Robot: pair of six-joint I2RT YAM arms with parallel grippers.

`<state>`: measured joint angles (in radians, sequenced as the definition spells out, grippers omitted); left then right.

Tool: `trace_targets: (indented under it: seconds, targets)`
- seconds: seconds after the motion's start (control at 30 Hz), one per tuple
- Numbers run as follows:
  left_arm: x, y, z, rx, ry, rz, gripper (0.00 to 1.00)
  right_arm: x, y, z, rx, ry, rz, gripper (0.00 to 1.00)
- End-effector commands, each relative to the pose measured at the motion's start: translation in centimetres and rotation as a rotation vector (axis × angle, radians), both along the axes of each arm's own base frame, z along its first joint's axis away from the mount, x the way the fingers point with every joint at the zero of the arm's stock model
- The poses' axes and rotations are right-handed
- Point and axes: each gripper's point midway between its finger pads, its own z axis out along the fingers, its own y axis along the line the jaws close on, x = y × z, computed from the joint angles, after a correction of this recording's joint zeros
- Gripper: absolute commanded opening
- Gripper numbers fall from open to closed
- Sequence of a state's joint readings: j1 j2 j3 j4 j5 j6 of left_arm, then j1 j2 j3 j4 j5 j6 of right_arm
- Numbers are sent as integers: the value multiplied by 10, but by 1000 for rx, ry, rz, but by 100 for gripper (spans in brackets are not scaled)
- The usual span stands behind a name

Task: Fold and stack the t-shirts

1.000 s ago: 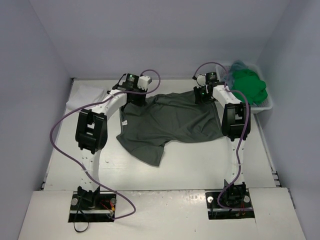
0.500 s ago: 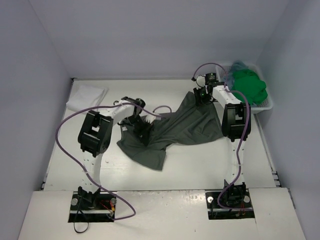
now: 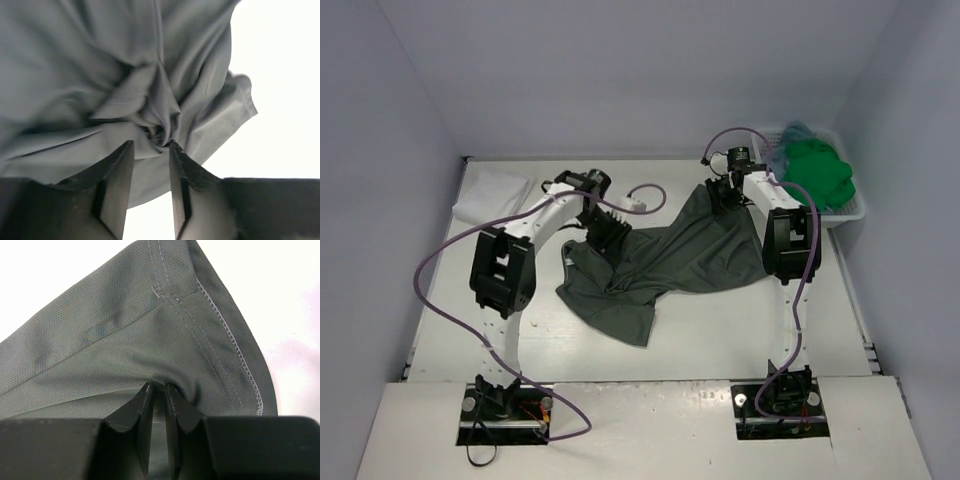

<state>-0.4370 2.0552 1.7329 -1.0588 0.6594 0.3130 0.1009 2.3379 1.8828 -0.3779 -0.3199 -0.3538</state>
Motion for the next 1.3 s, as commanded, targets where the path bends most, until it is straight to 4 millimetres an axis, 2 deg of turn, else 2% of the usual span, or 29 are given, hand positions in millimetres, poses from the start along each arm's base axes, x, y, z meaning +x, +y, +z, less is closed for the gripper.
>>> trace_targets:
  seconds: [0.0,0.13,0.23,0.33,0.4,0.43,0.47,0.6,0.97,1.27]
  targets:
    - [31,5,87,-72,-252,48,30,13,-1,43,-33,-87,0,14]
    - [46,7,118,-113,-329,88,33,21,4,53,-38,-120,8,21]
    - [57,12,123,-124,-363,118,33,30,10,63,-23,-151,17,27]
    - [64,17,107,-98,-350,129,33,42,13,74,-7,-186,16,31]
    - [68,17,83,-79,-334,131,33,52,20,84,28,-214,25,32]
    - [69,17,80,-76,-333,132,33,52,20,80,27,-208,25,32]
    - [70,17,74,-71,-329,132,33,57,22,87,42,-227,29,32]
    - [75,20,47,-26,-292,123,33,69,30,71,80,-218,31,34]
    - [69,21,38,-21,-268,118,32,74,33,27,82,-166,47,38]
    - [65,22,37,-24,-257,119,32,71,37,17,91,-150,66,39]
